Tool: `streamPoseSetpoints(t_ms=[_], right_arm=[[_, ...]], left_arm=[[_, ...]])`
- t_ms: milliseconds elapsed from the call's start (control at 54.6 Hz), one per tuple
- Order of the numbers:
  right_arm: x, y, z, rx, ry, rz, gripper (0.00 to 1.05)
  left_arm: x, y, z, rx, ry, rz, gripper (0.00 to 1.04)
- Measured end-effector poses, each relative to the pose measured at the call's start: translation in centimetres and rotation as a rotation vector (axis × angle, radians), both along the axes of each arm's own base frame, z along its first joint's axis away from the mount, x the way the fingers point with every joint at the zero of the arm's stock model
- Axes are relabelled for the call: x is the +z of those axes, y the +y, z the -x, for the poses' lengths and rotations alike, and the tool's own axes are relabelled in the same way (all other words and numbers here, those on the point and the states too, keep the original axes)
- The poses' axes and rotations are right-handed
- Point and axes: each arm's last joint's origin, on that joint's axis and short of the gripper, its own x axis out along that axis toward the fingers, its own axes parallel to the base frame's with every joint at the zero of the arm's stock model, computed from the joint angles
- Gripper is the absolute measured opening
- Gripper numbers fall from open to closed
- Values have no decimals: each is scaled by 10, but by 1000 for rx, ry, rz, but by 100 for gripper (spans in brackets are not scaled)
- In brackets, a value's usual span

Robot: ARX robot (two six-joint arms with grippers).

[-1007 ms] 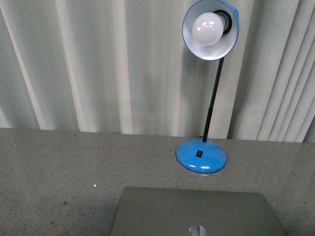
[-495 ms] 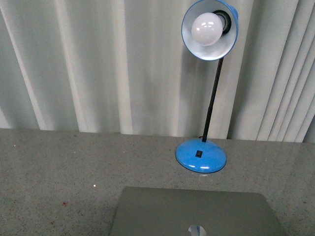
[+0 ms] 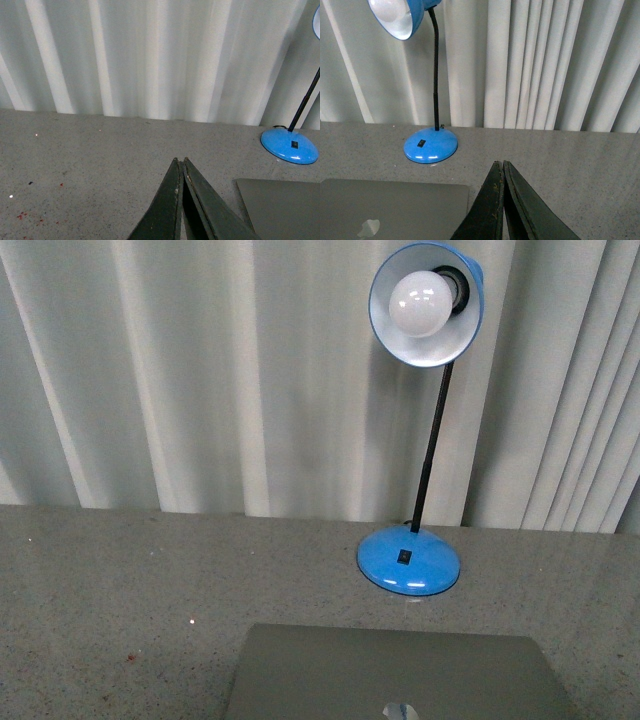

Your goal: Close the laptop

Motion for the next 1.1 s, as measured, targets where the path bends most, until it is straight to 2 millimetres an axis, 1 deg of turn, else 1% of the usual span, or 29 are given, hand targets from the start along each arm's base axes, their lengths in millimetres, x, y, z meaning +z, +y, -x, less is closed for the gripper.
streamPoseSetpoints(t_ms=[330, 403, 458, 678, 696, 769, 806, 824, 934, 952, 971, 1081, 1099], right_arm=[[-1, 0, 7, 0, 2, 0, 3], [-5, 0, 14, 1, 35, 0, 3], [-3, 0, 16, 0, 9, 0, 3], [-3, 0, 16, 0, 6, 0, 4], [-3, 0, 16, 0, 6, 0, 8], [-3, 0, 16, 1, 6, 0, 26], [-3, 0, 16, 0, 6, 0, 33], [-3, 0, 16, 0, 6, 0, 35], [-3, 0, 16, 0, 6, 0, 54], [-3, 0, 16, 0, 6, 0, 58], [-3, 0, 16, 1, 6, 0, 59], [-3, 0, 16, 1, 6, 0, 79], [-3, 0, 16, 0, 6, 0, 81]], left_arm=[[0, 0, 7, 0, -1, 0, 4], [-5, 0, 13, -3, 32, 0, 4], [-4, 0, 17, -2, 19, 0, 4], [-4, 0, 18, -2, 6, 0, 4], [-3, 0, 18, -2, 5, 0, 4], [-3, 0, 18, -2, 5, 0, 22], [-3, 0, 18, -2, 5, 0, 27], [-3, 0, 18, -2, 5, 0, 31], [-3, 0, 18, -2, 5, 0, 50], [-3, 0, 18, -2, 5, 0, 52], [-3, 0, 18, -2, 5, 0, 56], [-3, 0, 18, -2, 5, 0, 75], [-3, 0, 18, -2, 5, 0, 77]])
